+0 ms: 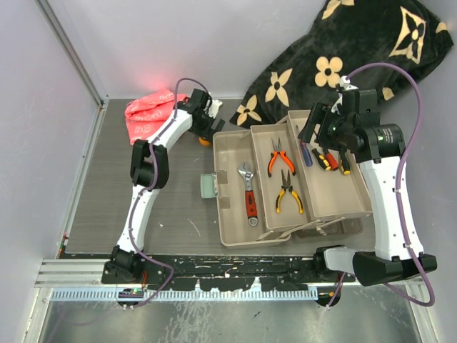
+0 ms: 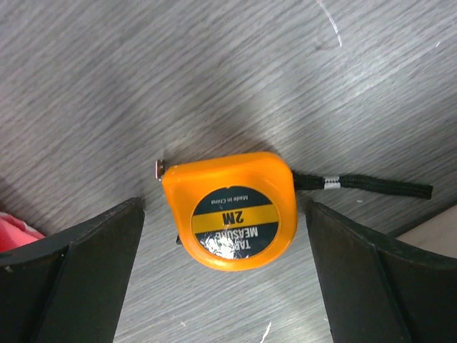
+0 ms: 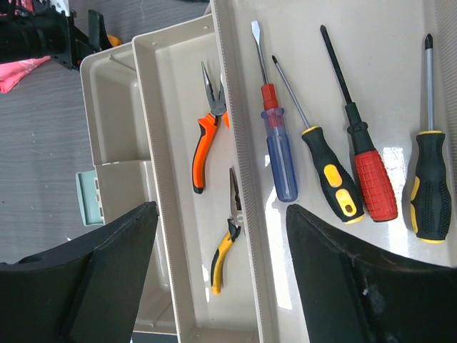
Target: Pack the tool kit
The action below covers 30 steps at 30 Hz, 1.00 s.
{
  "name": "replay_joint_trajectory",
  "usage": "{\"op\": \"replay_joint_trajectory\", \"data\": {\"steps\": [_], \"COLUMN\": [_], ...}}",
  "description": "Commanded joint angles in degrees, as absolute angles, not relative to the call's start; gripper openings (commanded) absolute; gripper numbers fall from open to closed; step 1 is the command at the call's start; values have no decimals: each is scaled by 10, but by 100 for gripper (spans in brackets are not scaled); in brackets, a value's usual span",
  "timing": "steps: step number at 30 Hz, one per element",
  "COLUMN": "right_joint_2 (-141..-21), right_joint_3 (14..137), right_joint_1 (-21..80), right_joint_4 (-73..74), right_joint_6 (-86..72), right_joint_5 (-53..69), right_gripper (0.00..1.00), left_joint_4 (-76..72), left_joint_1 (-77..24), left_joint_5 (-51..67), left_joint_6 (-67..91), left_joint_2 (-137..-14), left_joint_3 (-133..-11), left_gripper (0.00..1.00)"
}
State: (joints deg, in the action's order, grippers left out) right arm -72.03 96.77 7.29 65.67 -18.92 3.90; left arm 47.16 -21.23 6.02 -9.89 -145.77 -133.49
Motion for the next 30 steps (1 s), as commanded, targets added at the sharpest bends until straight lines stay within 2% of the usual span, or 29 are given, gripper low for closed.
{"op": "replay_joint_trajectory", "data": {"steps": [1,6,7,13,16,23,30], "right_joint_2": [-710,-703,-702,-691,-687,-687,-682], "right_joint_3": [995,987,985,974,969,965,933], "right_joint_1": [75,75,75,75,74,75,75], "right_joint_4": [651,652,651,654,654,643,561], "right_joint_6": [-182,-184,-184,-185,-185,-186,-200], "right_joint_5": [39,40,40,39,38,52,115], "right_gripper": [78,78,78,78,78,78,78], "left_joint_4": [455,449,448,442,421,411,377], "left_joint_1": [-218,-221,-221,-221,-215,-154,-96], "left_joint_5": [51,48,48,43,41,88,252], "left_joint_6": [-86,-74,-74,-73,-69,-27,92], "left_joint_2": [-1470,-1469,-1469,-1435,-1391,-1283,-1156], "left_joint_3": [-1351,-1344,-1343,-1297,-1247,-1200,-1216], "left_gripper": [98,93,89,45,33,30,30]}}
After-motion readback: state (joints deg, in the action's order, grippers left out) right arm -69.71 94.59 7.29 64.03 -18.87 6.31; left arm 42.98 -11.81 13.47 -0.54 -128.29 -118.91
